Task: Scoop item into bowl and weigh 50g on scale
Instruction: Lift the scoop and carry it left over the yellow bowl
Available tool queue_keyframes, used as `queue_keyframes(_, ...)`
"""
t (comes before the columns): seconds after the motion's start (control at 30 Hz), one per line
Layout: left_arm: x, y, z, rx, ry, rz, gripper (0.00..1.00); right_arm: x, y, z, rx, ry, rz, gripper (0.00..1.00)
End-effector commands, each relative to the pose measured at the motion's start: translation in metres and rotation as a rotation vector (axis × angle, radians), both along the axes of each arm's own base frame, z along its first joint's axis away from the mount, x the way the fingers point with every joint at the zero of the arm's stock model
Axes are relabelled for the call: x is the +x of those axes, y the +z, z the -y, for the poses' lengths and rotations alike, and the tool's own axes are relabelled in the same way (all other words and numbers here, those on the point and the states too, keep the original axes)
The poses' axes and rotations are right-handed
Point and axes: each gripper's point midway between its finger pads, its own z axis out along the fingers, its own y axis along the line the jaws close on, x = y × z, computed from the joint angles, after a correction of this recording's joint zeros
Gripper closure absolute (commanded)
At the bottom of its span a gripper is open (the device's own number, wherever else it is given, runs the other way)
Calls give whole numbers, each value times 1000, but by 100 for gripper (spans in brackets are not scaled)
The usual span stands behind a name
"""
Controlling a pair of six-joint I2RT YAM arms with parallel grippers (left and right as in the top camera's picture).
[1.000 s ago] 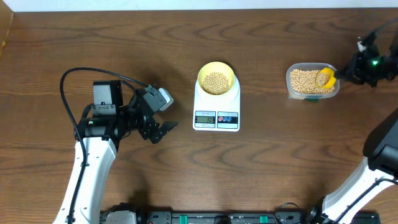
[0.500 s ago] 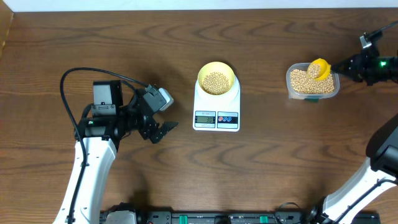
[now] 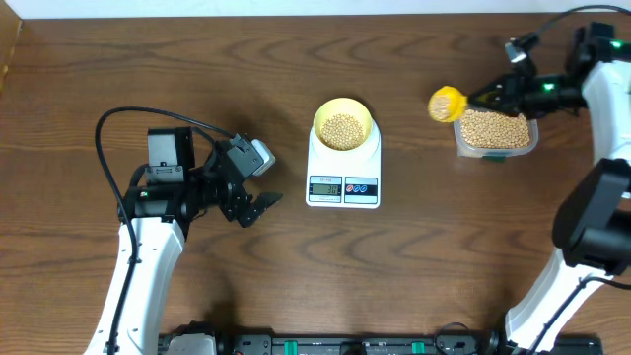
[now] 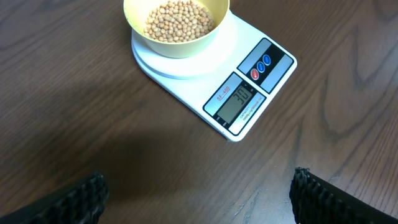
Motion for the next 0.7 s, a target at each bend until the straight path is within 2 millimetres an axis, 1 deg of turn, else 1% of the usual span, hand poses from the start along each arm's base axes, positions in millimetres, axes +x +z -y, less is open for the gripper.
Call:
queue_keyframes(0.0,-2,2,1,-14,-3,4,5,4,9,-40,45,43,7,99)
queue_keyframes(0.07,-2,2,1,-14,-3,4,5,10,13,-60,63,59,26,99)
queue_keyframes(0.1,-2,2,1,-14,-3,4,5,16,17,-77,73,72,42,99)
queue_keyframes(0.2,-2,2,1,-14,-3,3,5,19,21,-104,81,105,70,99)
queue_keyframes(0.43,-2,2,1,-14,-4,4,5,13,23,-139,86,171,98,99)
queue_keyframes(0.67,-2,2,1,-14,-3,4,5,5,3,-169,-68,220,117,99)
